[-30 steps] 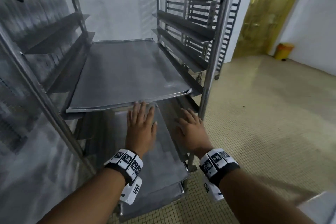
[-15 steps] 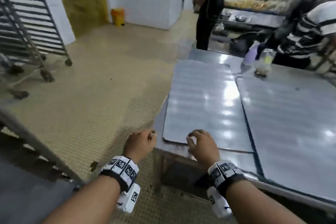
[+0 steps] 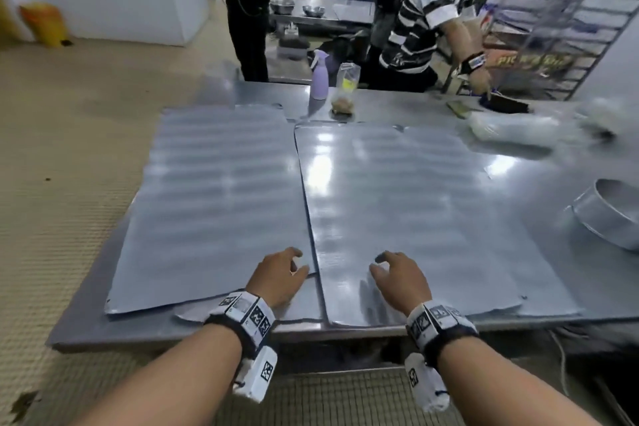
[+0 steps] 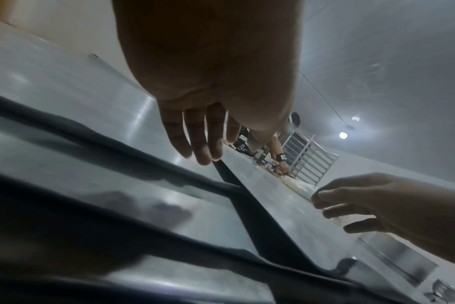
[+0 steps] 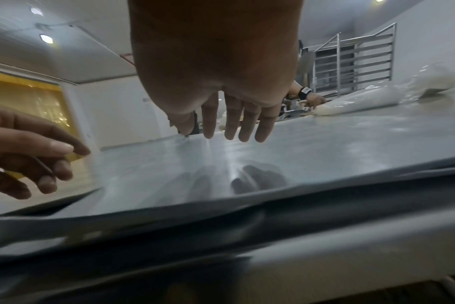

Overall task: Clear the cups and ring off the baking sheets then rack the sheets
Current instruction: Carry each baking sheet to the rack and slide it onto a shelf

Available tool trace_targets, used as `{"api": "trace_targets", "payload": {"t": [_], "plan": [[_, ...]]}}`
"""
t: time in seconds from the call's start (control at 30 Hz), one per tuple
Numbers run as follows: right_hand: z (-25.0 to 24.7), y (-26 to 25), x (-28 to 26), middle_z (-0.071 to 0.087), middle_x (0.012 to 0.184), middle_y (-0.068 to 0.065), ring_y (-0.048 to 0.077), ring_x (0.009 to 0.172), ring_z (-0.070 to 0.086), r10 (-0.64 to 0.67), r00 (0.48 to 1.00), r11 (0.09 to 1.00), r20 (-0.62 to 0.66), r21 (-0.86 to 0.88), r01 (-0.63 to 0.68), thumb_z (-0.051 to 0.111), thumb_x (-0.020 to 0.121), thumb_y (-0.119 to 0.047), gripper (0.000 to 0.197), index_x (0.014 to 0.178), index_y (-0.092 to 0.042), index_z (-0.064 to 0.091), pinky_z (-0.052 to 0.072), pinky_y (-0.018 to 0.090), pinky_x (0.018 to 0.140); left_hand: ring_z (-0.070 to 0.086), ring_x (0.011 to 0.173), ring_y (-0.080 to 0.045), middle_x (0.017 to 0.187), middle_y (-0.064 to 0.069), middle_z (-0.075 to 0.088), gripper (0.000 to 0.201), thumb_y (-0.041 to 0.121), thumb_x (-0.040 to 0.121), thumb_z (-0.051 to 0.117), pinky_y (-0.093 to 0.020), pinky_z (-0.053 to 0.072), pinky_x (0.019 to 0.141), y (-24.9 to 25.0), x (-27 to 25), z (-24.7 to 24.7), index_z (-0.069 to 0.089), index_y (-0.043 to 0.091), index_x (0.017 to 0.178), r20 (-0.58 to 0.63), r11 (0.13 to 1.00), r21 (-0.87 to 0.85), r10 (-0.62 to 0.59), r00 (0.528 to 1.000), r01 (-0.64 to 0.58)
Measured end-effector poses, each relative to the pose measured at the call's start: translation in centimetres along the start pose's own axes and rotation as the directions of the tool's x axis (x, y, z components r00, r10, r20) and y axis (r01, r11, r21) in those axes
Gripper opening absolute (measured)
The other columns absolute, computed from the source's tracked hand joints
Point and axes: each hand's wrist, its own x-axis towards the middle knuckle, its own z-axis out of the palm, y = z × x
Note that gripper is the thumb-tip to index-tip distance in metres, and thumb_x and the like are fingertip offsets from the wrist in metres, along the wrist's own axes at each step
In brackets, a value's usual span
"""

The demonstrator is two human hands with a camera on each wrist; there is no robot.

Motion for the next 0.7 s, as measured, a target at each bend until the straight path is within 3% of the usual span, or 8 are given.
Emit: {"api": "trace_targets", "payload": {"t": [0.17, 0.4, 0.5, 0.7], "plan": [[-1.6, 5.2, 3.7, 0.060, 0.130, 0.007, 0.028, 0.119, 0.054, 0.088, 0.991, 0.995, 0.096, -0.047, -0.084, 0.051, 0.094, -0.041, 0.038, 0.125, -0.021, 0.061, 0.046, 0.039, 0.098, 0.055, 0.123, -0.025, 0.137, -0.007, 0.057, 0.066, 0.046, 0.097, 0.056, -0.033, 0.044, 0.101, 2.7, 3.7, 2.5, 0.034, 0.019, 0.153, 0.065, 0.998, 0.032, -0.057, 0.996, 0.055], [-3.4, 7.8, 10.5, 0.057, 0.131, 0.012, 0.031, 0.123, 0.050, 0.145, 0.984, 0.988, 0.101, -0.073, -0.138, 0.053, 0.094, -0.038, 0.038, 0.127, -0.022, 0.060, 0.044, 0.039, 0.100, 0.044, 0.136, -0.032, 0.154, -0.017, 0.039, 0.087, 0.053, 0.091, 0.057, -0.042, 0.042, 0.110, 3.8, 12.5, 2.7, 0.017, 0.014, 0.157, 0.088, 0.986, 0.063, -0.158, 0.984, 0.152], [-4.3, 8.7, 13.6, 0.055, 0.133, 0.012, 0.032, 0.124, 0.050, 0.169, 0.979, 0.982, 0.115, -0.098, -0.159, 0.054, 0.094, -0.039, 0.040, 0.130, -0.022, 0.059, 0.043, 0.039, 0.101, 0.044, 0.136, -0.034, 0.156, -0.019, 0.031, 0.091, 0.049, 0.092, 0.059, -0.040, 0.043, 0.109, 4.3, 16.7, 2.8, 0.010, 0.012, 0.159, 0.065, 0.974, 0.095, -0.215, 0.974, 0.208], [-6.3, 11.6, 19.6, 0.053, 0.136, 0.012, 0.032, 0.127, 0.048, 0.212, 0.970, 0.972, 0.116, -0.129, -0.197, 0.056, 0.094, -0.038, 0.041, 0.131, -0.021, 0.058, 0.044, 0.041, 0.102, 0.048, 0.131, -0.038, 0.153, -0.022, 0.033, 0.093, 0.051, 0.093, 0.058, -0.039, 0.045, 0.102, 4.6, 21.9, 3.3, 0.012, 0.002, 0.156, 0.000, 0.936, 0.121, -0.332, 0.943, 0.329]]}}
